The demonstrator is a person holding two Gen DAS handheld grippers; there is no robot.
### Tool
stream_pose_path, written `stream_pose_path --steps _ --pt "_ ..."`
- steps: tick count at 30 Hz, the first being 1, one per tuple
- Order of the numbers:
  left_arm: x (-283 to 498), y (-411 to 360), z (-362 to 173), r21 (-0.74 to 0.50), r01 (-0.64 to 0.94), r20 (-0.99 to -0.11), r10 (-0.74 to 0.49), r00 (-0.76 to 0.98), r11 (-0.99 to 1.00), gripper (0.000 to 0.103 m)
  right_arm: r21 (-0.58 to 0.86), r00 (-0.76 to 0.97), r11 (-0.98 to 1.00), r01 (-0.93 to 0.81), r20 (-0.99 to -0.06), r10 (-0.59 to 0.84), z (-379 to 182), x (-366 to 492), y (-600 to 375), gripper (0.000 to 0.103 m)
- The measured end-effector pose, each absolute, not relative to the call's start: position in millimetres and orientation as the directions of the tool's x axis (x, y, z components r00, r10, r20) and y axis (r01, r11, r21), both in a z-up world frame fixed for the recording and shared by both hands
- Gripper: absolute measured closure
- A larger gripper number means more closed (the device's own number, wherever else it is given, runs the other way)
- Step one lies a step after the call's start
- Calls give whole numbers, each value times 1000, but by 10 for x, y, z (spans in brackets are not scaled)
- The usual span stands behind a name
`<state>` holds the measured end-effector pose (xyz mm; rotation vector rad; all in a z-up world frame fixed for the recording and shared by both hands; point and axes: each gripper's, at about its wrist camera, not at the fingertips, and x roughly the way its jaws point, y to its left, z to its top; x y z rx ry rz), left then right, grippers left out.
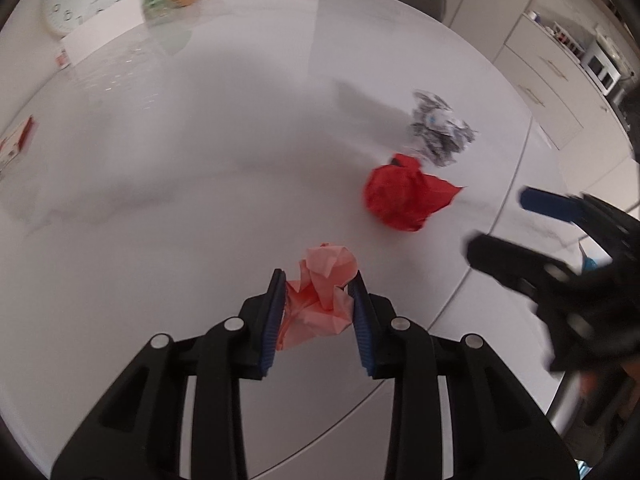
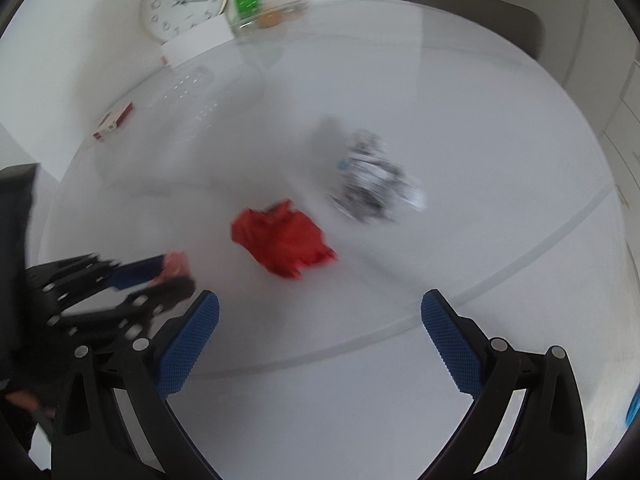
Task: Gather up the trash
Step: 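Grasp the pink crumpled paper with the left tool while the right tool grasps the red paper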
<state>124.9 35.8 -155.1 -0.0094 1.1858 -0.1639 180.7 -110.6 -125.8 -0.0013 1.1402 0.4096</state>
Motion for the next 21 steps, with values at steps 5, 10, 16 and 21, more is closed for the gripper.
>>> stream_pose_path --steps 5,10,16,21 --pt "1253 586 -1514 -92 82 -922 -116 368 992 71 208 330 913 -351 -885 328 -1416 1983 -819 3" --pt "1276 665 -1498 -92 58 -923 -107 370 994 71 178 308 908 -380 -901 306 -1556 2047 -690 28" --pt "1197 590 -1413 -92 69 -918 -112 381 993 71 174 321 908 -380 -896 306 -1515 1984 -775 56" --pt "1042 400 -1273 -97 134 -906 -143 398 986 71 186 355 919 -347 -881 313 -1295 1734 -1067 56"
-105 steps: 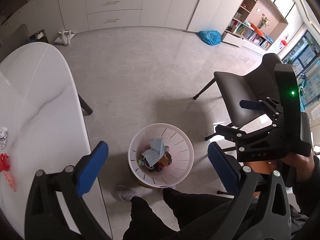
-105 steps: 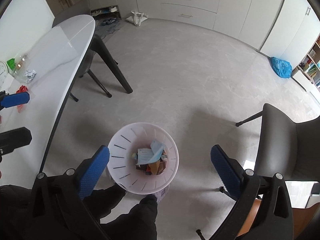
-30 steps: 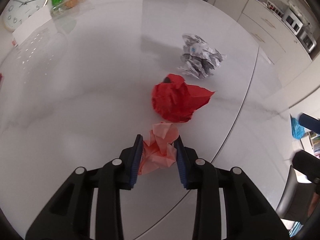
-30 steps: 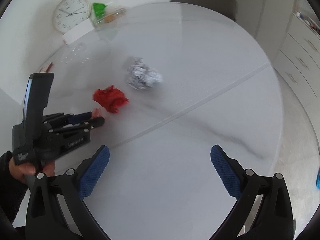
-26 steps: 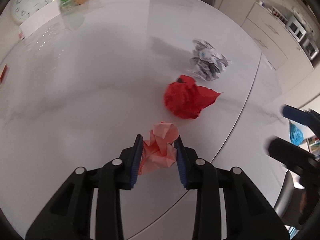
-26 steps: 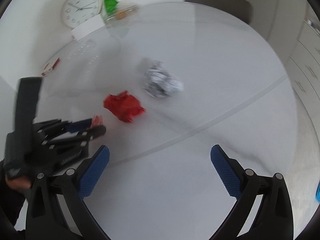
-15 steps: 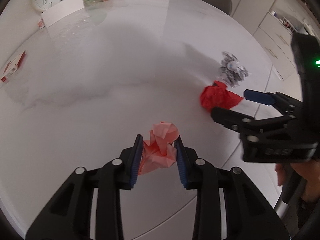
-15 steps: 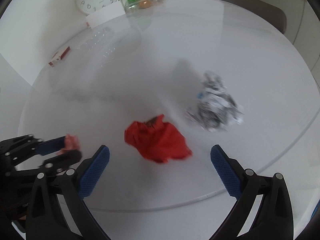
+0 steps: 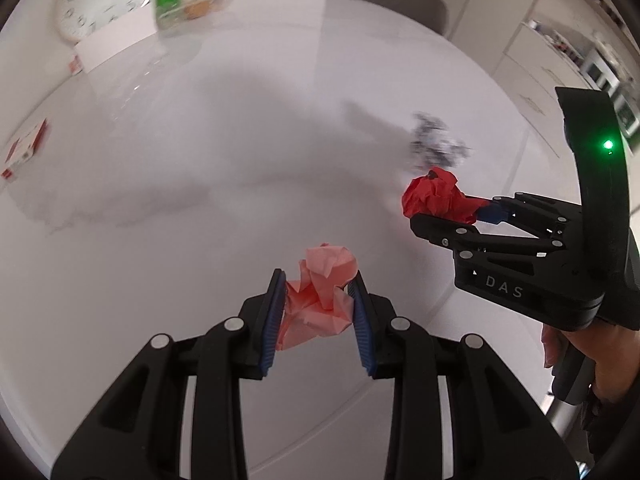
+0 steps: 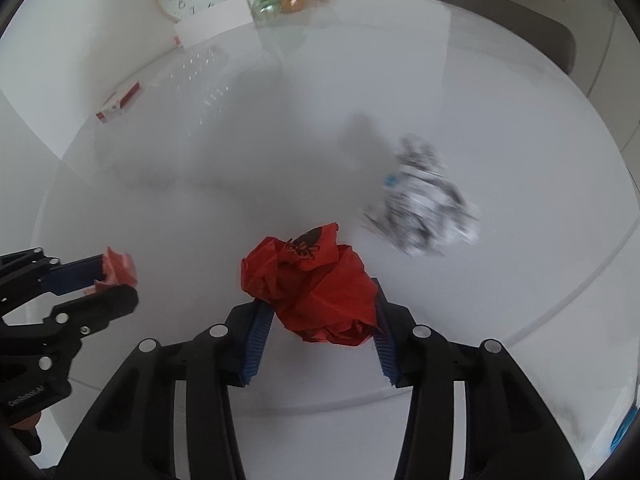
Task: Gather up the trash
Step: 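Grasp the pink crumpled paper with the left tool while the right tool grasps the red paper, then carry the pink and red papers over the wastebasket and release them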
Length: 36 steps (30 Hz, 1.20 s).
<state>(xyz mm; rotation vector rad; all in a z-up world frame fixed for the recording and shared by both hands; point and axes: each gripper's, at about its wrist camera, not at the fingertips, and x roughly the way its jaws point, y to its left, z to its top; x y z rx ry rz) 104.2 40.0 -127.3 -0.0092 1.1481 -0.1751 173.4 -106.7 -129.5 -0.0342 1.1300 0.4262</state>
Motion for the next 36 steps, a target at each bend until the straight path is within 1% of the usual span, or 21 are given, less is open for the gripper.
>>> stream_pose_path --steps 5,12,23,27,29,30,31,32,33,34,35,36 --pt "860 -15 -1154 -116 245 -897 -207 389 963 71 201 390 940 -275 -871 300 -1063 1302 -1489 56" --pt "512 -762 -990 -137 416 -889 -297 350 899 71 192 420 975 -112 -880 222 -911 507 -2232 55" --pt "-119 -1810 -798 -133 627 -875 -388 289 768 71 172 414 976 133 -905 103 -1007 -711 -3321 55" --pt "-338 -2117 -765 -122 684 -876 -402 267 720 71 158 384 961 227 -921 61 -1152 -1135 -3649 54" --pt "-425 -2245 -766 -119 707 -878 -407 253 697 71 147 357 955 258 -933 48 -1273 -1292 -3752 52" --pt "-481 -2323 -768 -118 721 -880 -409 243 683 71 146 344 952 268 -938 47 -1333 -1348 -3782 49" --pt "-513 -2373 -768 -115 730 -882 -408 237 674 71 143 328 950 279 -944 45 -1403 -1410 -3823 41" --pt "-548 -2431 -774 -112 738 -884 -406 232 665 71 133 312 947 292 -949 37 -1463 -1464 -3854 36" --pt "-595 -2502 -786 -106 750 -888 -402 225 653 71 114 290 944 311 -957 20 -1537 -1521 -3886 25" --pt "-626 -2552 -799 -102 759 -890 -399 219 644 71 101 276 940 326 -961 7 -1583 -1571 -3917 19" --pt "-669 -2613 -811 -98 769 -893 -396 212 632 71 95 268 935 341 -963 0 -1617 -1602 -3942 18" --pt "-688 -2661 -826 -96 776 -896 -394 205 623 71 93 263 930 356 -965 -4 -1640 -1636 -3967 14"
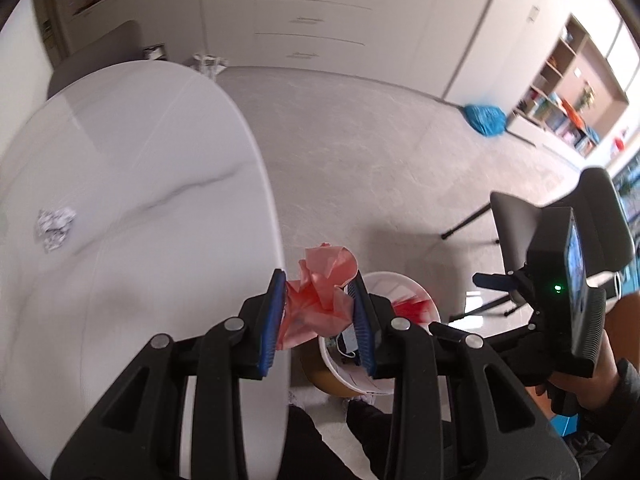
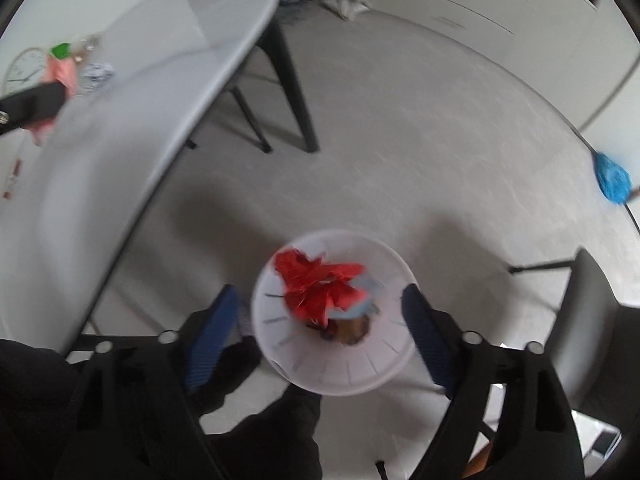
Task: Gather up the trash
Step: 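Carry the pink and red papers over the wastebasket and release them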
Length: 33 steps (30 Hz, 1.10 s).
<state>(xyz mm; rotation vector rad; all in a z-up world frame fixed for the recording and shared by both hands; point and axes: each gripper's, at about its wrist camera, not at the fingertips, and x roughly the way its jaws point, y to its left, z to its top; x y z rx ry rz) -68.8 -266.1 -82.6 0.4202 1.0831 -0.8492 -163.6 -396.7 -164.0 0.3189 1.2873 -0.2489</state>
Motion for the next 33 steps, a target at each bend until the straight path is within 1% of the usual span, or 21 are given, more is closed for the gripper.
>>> stream_pose_path --steps 1,3,9,10,11,13,15,17,33 --pt "-733 -2719 -843 -96 787 -899 -392 194 610 71 88 257 923 374 -966 -12 -1657 -1680 -4003 9" --pt "-797 -2818 -873 -99 803 -905 -389 174 588 71 73 246 906 417 -969 -35 -1663 -1779 -4104 7" --pt "-980 -3071 -987 -104 848 -922 -371 115 521 71 82 258 870 486 -965 -54 -1587 -2039 -4411 3" --pt "-1038 -3127 -1011 -109 858 -925 -367 97 502 71 79 257 867 492 -965 -57 -1587 -2082 -4447 3" --pt "-1058 -3155 -1021 -111 863 -926 -366 89 493 68 76 256 865 495 -965 -62 -1585 -2115 -4486 3" --pt "-1121 -3190 -1031 -119 876 -929 -364 69 468 51 68 256 861 505 -964 -74 -1563 -2175 -4550 3" --pt "-1191 -3254 -1021 -115 888 -928 -368 65 445 19 70 259 855 514 -963 -76 -1553 -2197 -4589 3" --pt "-1233 -3289 -993 -110 896 -922 -380 69 430 8 75 260 851 520 -963 -74 -1545 -2258 -4602 3" --pt "-1215 -3224 -966 -103 889 -920 -383 85 446 8 73 264 860 505 -962 -73 -1525 -2178 -4532 3"
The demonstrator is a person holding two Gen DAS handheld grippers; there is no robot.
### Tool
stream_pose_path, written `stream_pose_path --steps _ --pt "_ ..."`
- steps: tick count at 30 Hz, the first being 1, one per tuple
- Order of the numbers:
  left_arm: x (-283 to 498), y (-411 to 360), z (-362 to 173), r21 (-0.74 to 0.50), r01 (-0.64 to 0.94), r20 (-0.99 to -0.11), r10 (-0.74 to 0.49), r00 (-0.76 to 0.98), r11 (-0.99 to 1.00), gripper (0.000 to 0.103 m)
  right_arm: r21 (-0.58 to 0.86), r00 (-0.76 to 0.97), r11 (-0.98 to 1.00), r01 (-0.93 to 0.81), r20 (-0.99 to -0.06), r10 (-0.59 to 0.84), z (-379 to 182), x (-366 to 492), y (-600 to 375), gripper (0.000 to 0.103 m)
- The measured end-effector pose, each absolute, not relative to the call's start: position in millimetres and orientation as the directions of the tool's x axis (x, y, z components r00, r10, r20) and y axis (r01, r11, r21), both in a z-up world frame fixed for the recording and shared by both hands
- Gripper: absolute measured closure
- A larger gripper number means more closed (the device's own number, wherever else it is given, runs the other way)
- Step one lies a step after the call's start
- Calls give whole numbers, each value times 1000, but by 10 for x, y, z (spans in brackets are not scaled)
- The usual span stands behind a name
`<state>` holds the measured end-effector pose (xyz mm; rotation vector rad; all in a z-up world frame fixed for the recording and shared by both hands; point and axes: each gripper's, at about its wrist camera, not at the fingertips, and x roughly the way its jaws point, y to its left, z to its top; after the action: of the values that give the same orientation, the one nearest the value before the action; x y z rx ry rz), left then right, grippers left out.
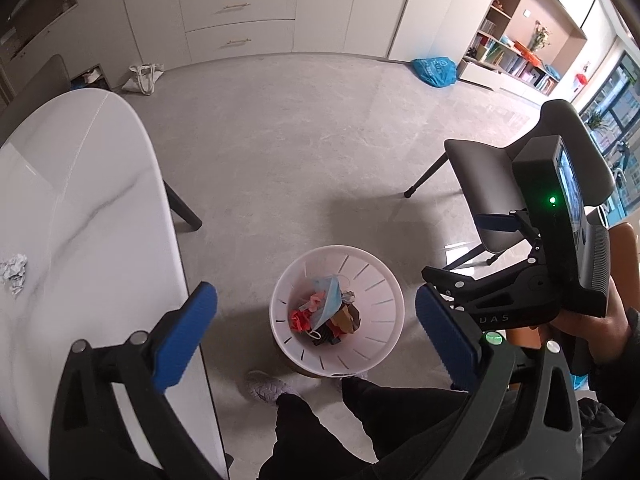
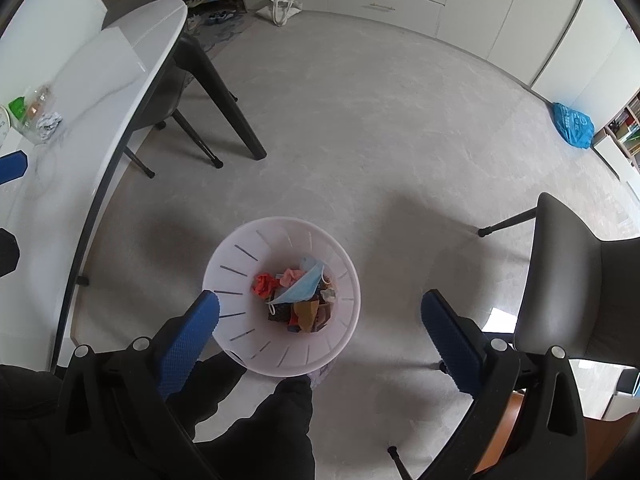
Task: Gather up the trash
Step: 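Carry the pink and red papers over the wastebasket and release them, then move both tools back over the table toward the remaining trash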
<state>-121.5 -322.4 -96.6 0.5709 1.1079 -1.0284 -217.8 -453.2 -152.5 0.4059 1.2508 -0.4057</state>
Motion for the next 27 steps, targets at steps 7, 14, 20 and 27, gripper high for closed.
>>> stream_pose_path --steps 7,14,20,27 --pt "-1095 -3058 -941 -96 865 -920 -376 111 492 8 84 279 878 471 -959 -58 -1493 -1975 -4384 3" --pt "-895 -2813 -905 -102 823 -914 -379 144 558 8 88 307 907 412 -951 -47 -1401 -1639 -4161 3" --pt "-683 -2519 -886 -105 762 -910 -371 185 639 8 91 334 936 340 -942 -30 -1281 -1257 -3919 3" --pt "-294 -1982 -778 -92 634 -893 -345 289 768 8 112 381 967 227 -925 18 -1125 -617 -3582 3"
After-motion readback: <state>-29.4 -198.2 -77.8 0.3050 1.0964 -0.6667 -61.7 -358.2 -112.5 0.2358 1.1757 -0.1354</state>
